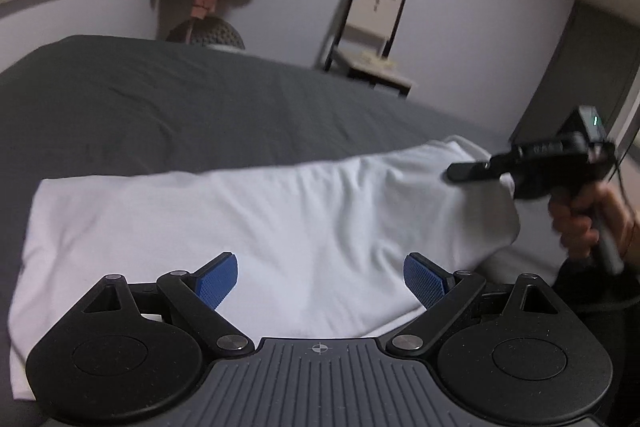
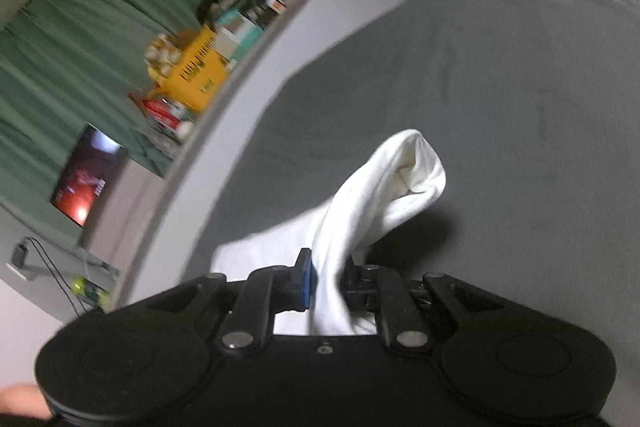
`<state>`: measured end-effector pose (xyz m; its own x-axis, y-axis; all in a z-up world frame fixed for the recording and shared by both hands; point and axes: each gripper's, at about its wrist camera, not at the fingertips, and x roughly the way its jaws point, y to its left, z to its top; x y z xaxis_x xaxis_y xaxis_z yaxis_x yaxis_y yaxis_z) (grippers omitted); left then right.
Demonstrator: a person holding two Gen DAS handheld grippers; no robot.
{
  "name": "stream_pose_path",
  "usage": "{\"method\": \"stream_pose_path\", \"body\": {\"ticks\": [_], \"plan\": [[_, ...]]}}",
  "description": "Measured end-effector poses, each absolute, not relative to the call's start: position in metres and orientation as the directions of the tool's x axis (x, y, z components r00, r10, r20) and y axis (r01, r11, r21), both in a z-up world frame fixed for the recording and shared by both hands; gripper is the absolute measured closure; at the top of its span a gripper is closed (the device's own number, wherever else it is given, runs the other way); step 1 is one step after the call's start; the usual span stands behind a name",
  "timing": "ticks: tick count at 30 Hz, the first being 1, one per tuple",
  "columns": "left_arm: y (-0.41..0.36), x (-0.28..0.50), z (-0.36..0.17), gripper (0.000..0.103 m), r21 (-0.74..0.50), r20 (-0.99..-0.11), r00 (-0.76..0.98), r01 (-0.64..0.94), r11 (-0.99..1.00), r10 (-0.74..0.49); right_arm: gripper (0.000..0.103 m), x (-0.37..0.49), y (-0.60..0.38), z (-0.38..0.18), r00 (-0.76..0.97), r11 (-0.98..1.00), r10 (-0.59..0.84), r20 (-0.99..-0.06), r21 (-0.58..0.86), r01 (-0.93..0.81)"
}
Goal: Fold clothes
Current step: 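Grasp the folded shirt edge with the right gripper while the left gripper hovers, then lift the shirt end with the right gripper and fold it over the shirt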
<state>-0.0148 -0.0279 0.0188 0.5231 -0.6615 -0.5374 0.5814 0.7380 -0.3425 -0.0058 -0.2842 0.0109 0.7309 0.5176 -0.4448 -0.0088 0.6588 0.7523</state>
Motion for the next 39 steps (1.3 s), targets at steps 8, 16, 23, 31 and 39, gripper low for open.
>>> {"method": "stream_pose_path", "body": {"ticks": [8, 16, 23, 31, 39], "plan": [[0.031, -0.015, 0.032, 0.011, -0.403, -0.448, 0.578, 0.550, 0.732, -0.682, 0.090, 0.018, -0.228, 0.069, 0.729, 0.664, 0.519, -0.446, 0.748, -0.015], [0.040, -0.043, 0.034, 0.011, -0.271, -0.416, 0.543, 0.692, 0.669, -0.730, 0.090, 0.070, -0.163, 0.090, 0.635, 0.686, 0.564, -0.528, 0.727, -0.005], [0.037, -0.066, 0.029, 0.011, -0.129, -0.491, 0.452, 0.808, 0.575, -0.744, 0.090, 0.135, -0.082, 0.073, 0.492, 0.780, 0.550, -0.675, 0.626, -0.012], [0.041, -0.069, 0.020, 0.011, -0.089, -0.601, 0.456, 0.778, 0.622, -0.656, 0.090, 0.184, -0.008, 0.027, 0.340, 0.879, 0.450, -0.825, 0.476, -0.010], [0.038, -0.066, 0.016, 0.011, -0.095, -0.632, 0.460, 0.753, 0.652, -0.624, 0.065, 0.197, 0.010, 0.020, 0.279, 0.885, 0.445, -0.851, 0.466, 0.008]]}}
